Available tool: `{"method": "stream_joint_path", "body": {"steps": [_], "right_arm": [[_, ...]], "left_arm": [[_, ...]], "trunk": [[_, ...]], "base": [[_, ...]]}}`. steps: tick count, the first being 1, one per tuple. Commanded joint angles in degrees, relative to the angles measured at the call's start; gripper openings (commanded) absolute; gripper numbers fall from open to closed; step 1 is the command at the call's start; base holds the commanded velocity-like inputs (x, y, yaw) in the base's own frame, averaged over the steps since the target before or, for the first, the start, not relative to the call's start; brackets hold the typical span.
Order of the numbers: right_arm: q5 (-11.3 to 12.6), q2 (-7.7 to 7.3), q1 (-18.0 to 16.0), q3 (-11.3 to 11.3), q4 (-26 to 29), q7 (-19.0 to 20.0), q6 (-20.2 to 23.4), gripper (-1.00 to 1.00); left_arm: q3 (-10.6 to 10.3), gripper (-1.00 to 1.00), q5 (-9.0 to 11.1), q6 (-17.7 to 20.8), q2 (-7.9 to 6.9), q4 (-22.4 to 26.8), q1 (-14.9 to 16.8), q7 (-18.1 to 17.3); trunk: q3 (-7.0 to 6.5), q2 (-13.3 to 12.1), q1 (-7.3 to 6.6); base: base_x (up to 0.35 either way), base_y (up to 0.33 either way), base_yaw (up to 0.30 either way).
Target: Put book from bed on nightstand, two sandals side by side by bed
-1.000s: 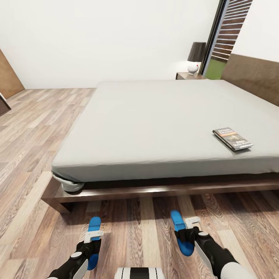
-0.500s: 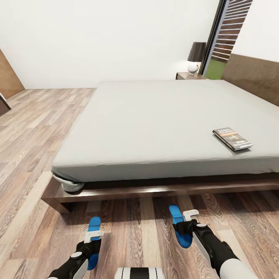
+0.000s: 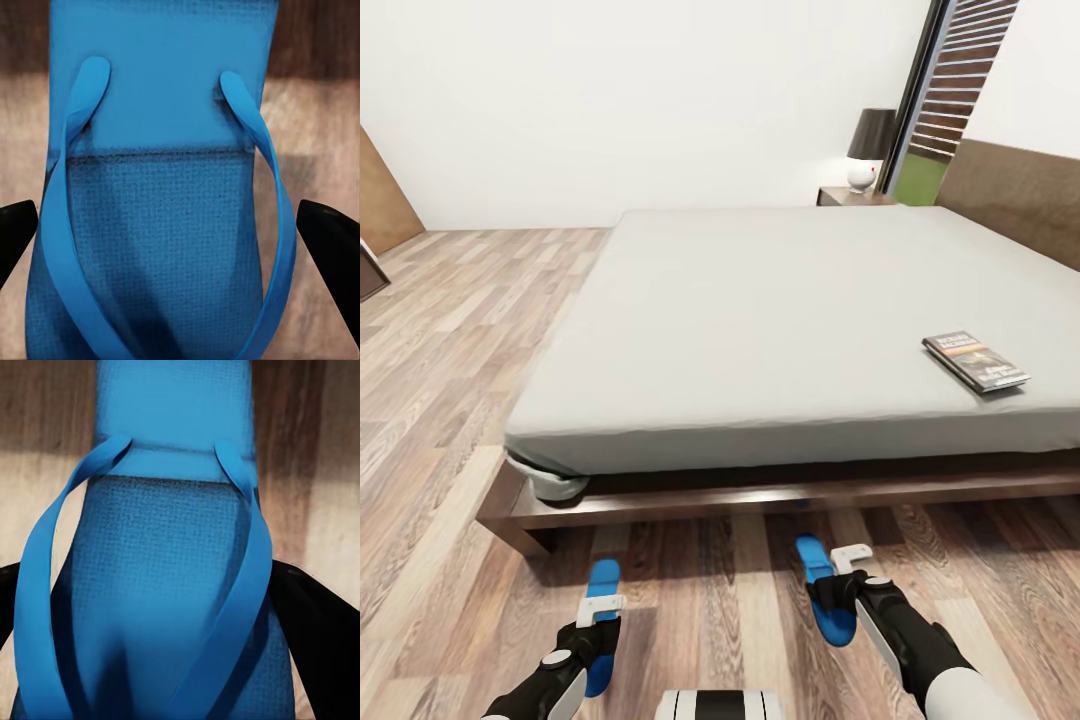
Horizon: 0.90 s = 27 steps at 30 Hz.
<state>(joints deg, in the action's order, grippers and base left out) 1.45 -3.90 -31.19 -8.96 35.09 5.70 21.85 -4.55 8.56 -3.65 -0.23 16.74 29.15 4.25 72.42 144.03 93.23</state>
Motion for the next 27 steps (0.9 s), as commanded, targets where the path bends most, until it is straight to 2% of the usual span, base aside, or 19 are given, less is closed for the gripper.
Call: {"method": "stream_joint_path", "body": {"steps": [1,17,27], "right_arm": [[0.14,-0.03,-0.01,-0.25,0.09,0.01,0.44,-1.0],[0.13,0.03,-0.01,-0.26,-0.02,0.01,0.73,-1.0],[0.06,0.03,0.0,-0.26,-0.02,0.01,0.73,-1.0]], "left_arm": [[-0.48,-1.0,0.58,-0.22,-0.03,-0.04,0.03,0.34],[-0.52,-1.0,0.58,-0.25,-0.04,-0.04,0.03,0.35],[-0.55,-1.0,0.58,-0.85,0.01,-0.04,-0.02,0.32]], "trunk": [[0.04,0.02,-0.01],[0.04,0.02,-0.01],[0.04,0.02,-0.01]], "base": [[-0.029,0.049,0.0],[-0.006,0.081,0.0],[0.063,0.034,0.0]]}}
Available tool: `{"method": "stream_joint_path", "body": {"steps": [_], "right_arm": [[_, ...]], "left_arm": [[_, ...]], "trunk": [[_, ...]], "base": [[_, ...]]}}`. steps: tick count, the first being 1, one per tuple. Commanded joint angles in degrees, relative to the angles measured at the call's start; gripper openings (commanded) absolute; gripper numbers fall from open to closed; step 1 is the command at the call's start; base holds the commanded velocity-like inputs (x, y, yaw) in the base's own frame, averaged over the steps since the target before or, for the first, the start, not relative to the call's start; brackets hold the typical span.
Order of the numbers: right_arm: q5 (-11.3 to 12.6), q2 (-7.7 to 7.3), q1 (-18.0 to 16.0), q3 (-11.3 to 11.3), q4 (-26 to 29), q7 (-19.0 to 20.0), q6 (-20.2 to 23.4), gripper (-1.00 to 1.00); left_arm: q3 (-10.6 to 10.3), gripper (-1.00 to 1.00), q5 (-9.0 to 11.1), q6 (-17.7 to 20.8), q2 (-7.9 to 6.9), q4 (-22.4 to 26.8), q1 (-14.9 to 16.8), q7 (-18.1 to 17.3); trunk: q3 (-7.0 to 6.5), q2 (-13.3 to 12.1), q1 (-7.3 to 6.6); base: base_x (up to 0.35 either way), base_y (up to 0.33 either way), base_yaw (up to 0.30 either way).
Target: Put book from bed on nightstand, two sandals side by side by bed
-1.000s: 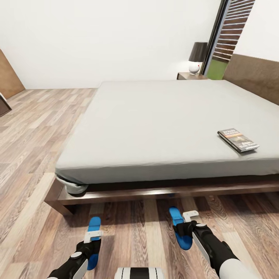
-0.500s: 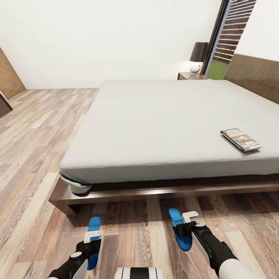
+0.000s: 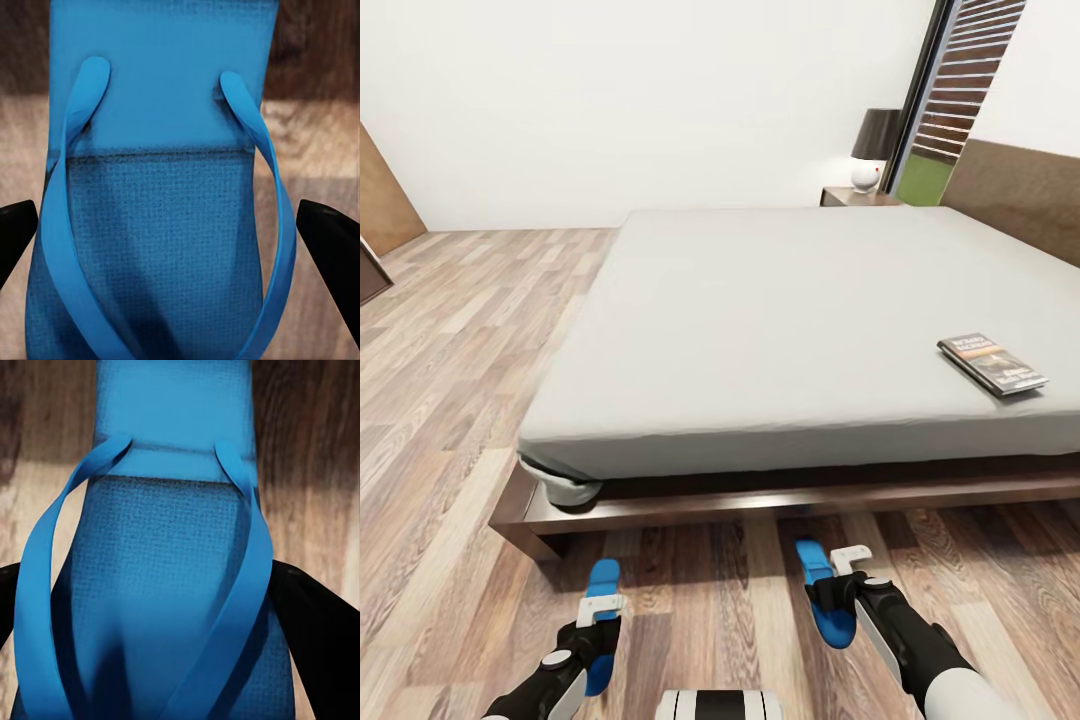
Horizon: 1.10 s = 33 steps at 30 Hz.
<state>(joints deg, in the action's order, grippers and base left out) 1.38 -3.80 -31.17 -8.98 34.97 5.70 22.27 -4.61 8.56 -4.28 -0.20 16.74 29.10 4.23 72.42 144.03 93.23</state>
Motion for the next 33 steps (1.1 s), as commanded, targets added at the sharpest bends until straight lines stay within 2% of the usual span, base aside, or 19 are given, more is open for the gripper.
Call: {"method": "stream_joint_path", "body": {"steps": [1,17,33], "right_arm": [[0.13,-0.07,-0.02,-0.24,0.1,0.02,0.29,-1.0],[0.14,-0.07,-0.01,-0.24,0.1,0.02,0.24,-1.0],[0.12,-0.09,0.05,-0.24,0.41,0.08,-0.16,-1.0]], "left_arm": [[-0.49,-1.0,0.58,-0.25,-0.02,-0.04,0.02,0.34],[-1.68,-1.0,0.58,-0.55,0.02,-0.04,-0.01,0.34],[-1.84,-1.0,0.58,-0.97,0.06,0.0,0.07,0.34]], "trunk": [[0.04,0.02,-0.01],[0.04,0.02,-0.01],[3.58,0.23,0.4]], "base": [[0.012,0.006,0.0],[0.002,0.001,0.0],[0.0,0.0,0.0]]}}
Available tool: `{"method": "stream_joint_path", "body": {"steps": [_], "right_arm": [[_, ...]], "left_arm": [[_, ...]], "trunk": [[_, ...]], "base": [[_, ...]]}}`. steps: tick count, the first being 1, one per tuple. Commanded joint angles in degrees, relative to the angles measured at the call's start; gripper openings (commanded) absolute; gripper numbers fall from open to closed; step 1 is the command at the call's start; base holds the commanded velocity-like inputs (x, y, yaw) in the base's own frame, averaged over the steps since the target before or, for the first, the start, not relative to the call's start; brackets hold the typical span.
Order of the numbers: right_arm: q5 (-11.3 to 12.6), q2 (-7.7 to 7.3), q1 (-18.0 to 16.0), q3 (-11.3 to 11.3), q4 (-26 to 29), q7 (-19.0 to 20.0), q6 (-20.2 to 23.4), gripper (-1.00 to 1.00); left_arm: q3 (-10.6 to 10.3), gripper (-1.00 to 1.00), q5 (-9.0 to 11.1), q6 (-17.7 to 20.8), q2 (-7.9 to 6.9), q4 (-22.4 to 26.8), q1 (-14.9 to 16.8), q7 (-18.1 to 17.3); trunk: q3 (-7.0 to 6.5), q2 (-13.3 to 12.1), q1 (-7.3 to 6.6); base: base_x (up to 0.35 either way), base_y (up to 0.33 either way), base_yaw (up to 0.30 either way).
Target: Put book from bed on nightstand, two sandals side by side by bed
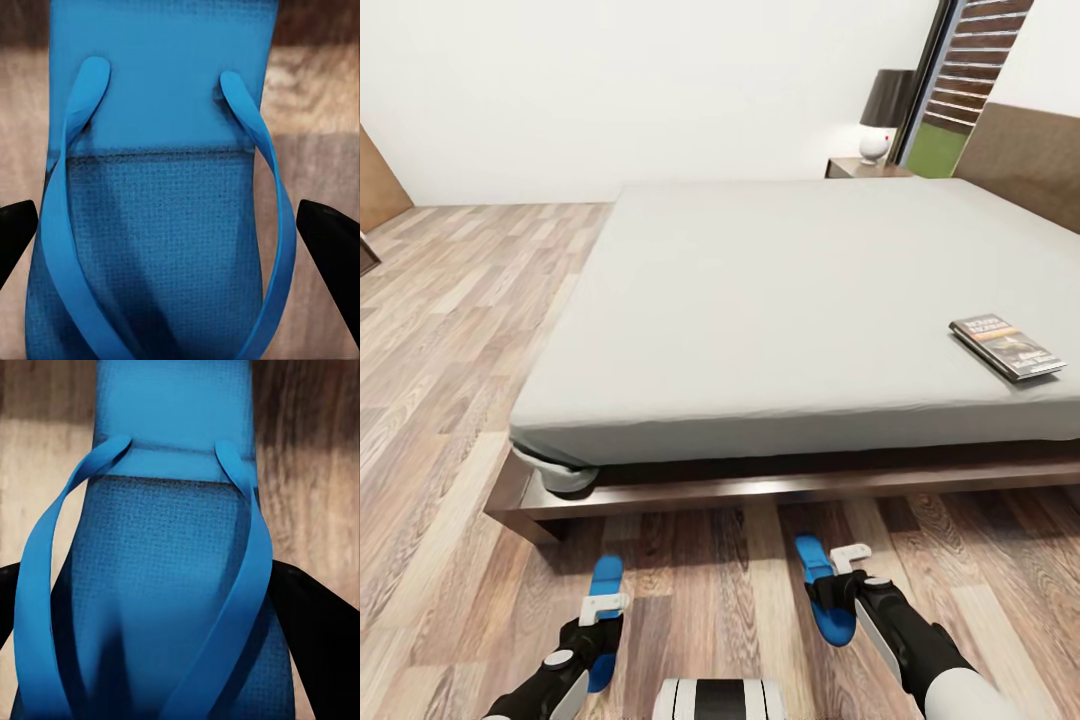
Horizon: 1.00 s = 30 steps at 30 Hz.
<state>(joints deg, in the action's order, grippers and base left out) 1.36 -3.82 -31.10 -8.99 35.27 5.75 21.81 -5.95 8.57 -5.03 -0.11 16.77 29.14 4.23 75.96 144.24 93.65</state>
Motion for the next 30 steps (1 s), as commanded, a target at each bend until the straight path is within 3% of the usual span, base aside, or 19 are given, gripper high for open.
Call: {"method": "stream_joint_path", "body": {"steps": [1,9,12,19,23,30], "right_arm": [[0.14,-0.09,-0.01,-0.24,0.23,0.03,0.24,-1.0],[0.14,-0.18,0.01,-0.24,1.09,0.09,0.05,-1.0],[0.11,-0.21,1.62,-0.16,5.43,2.1,0.43,-1.0],[-0.02,-0.27,5.96,-0.05,13.33,5.01,4.91,-1.0],[-0.03,-0.3,6.42,0.0,14.5,5.3,5.62,-1.0],[0.04,-0.31,6.56,0.1,14.83,5.4,5.85,-1.0]], "left_arm": [[-0.67,-1.0,0.57,-0.23,-0.01,0.1,0.07,0.32],[-1.85,-1.0,0.57,-0.13,0.35,0.57,0.25,0.25],[-1.98,-1.0,0.57,-0.05,0.21,0.76,0.35,0.03],[-2.96,-1.0,0.44,-0.06,0.1,1.64,0.54,0.14],[-4.23,-1.0,-0.65,-0.07,0.06,2.4,0.56,0.22],[-4.64,-1.0,-1.19,0.1,0.0,4.14,0.73,0.26]], "trunk": [[0.27,0.03,0.01],[2.04,0.14,0.22],[2.7,0.18,0.29],[2.7,0.18,0.29],[2.7,0.18,0.29],[2.7,0.18,0.29]], "base": [[0.0,0.0,0.0],[0.0,0.0,0.0],[0.0,0.0,0.0],[0.0,0.0,0.0],[0.0,0.0,0.0],[0.0,0.0,0.0]]}}
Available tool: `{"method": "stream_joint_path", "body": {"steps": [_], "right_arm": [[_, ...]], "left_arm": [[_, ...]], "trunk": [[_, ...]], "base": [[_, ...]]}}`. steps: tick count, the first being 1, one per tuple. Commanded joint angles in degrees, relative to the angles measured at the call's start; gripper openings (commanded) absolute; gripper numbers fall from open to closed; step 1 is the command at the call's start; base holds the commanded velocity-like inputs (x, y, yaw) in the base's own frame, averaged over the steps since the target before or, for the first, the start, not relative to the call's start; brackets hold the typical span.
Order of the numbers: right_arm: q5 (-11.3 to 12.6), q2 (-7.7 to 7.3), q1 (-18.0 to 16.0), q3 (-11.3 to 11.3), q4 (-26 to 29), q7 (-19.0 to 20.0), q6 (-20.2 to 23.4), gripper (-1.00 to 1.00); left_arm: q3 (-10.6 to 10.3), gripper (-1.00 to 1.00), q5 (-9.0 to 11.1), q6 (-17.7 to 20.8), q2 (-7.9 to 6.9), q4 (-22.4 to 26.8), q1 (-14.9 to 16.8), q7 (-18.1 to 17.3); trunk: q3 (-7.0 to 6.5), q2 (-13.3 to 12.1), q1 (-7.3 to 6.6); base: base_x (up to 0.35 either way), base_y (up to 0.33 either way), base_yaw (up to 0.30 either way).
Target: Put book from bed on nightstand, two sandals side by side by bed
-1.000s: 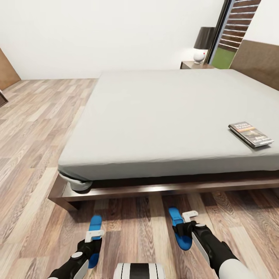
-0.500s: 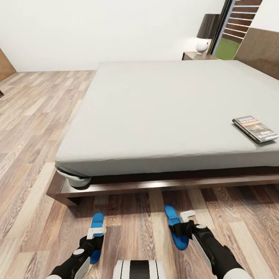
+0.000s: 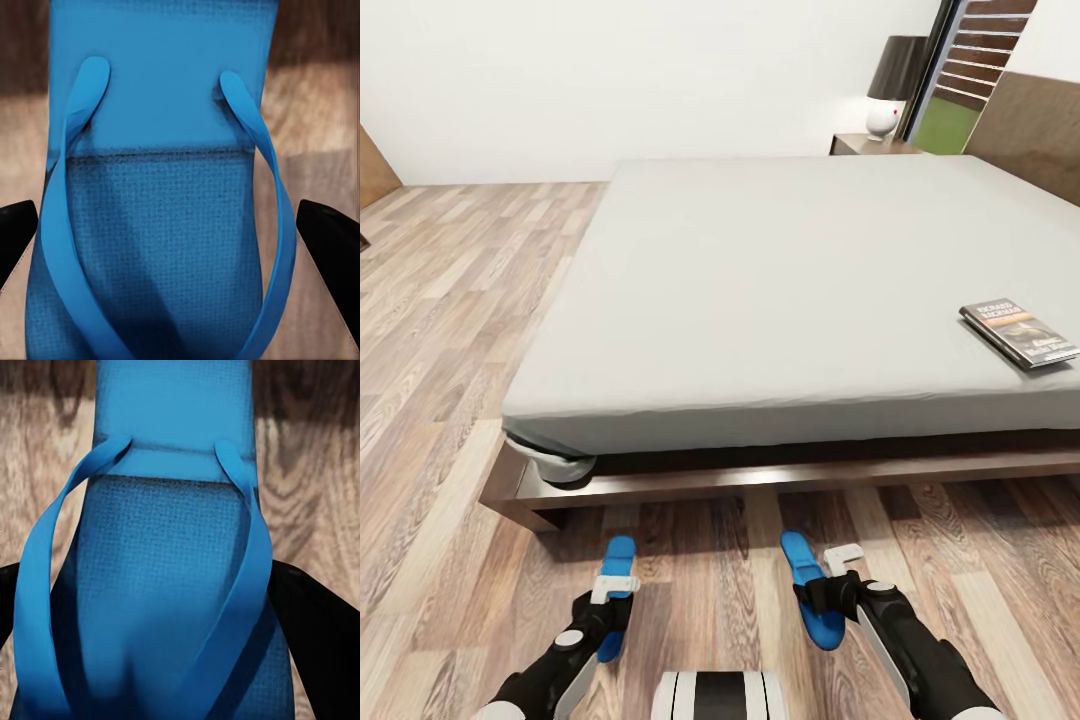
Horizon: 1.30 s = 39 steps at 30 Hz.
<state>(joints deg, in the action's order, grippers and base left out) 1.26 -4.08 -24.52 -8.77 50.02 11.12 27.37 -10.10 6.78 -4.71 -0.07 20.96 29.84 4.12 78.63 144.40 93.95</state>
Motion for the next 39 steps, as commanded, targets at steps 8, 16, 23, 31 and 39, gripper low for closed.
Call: {"method": "stream_joint_path", "body": {"steps": [8,16,23,31,39], "right_arm": [[0.14,-0.29,0.0,-0.11,0.15,0.34,0.3,-1.0],[0.09,-0.56,0.0,-0.03,0.16,0.46,0.23,-1.0],[0.06,-0.67,0.0,0.04,0.16,0.48,0.04,-1.0],[0.05,-0.67,0.0,-0.02,0.21,0.5,-0.19,-1.0],[0.07,-0.81,0.08,0.07,1.12,1.84,-0.45,-1.0]], "left_arm": [[-0.61,-1.0,0.44,-0.26,-0.16,0.24,0.7,0.41],[-0.62,-1.0,0.43,-0.3,-0.29,0.89,0.82,0.42],[-0.59,-1.0,0.43,0.1,-1.23,3.28,0.88,0.29],[-0.48,-1.0,0.48,4.38,-1.74,7.18,1.83,0.24],[-0.59,-1.0,0.47,5.31,-1.46,7.55,1.89,0.33]], "trunk": [[1.37,0.09,0.14],[2.25,0.15,0.25],[2.25,0.15,0.25],[3.36,0.21,0.38],[3.58,0.23,0.4]], "base": [[0.0,0.0,0.0],[0.0,0.0,0.0],[0.0,0.0,0.0],[0.0,0.0,0.0],[0.0,0.0,0.0]]}}
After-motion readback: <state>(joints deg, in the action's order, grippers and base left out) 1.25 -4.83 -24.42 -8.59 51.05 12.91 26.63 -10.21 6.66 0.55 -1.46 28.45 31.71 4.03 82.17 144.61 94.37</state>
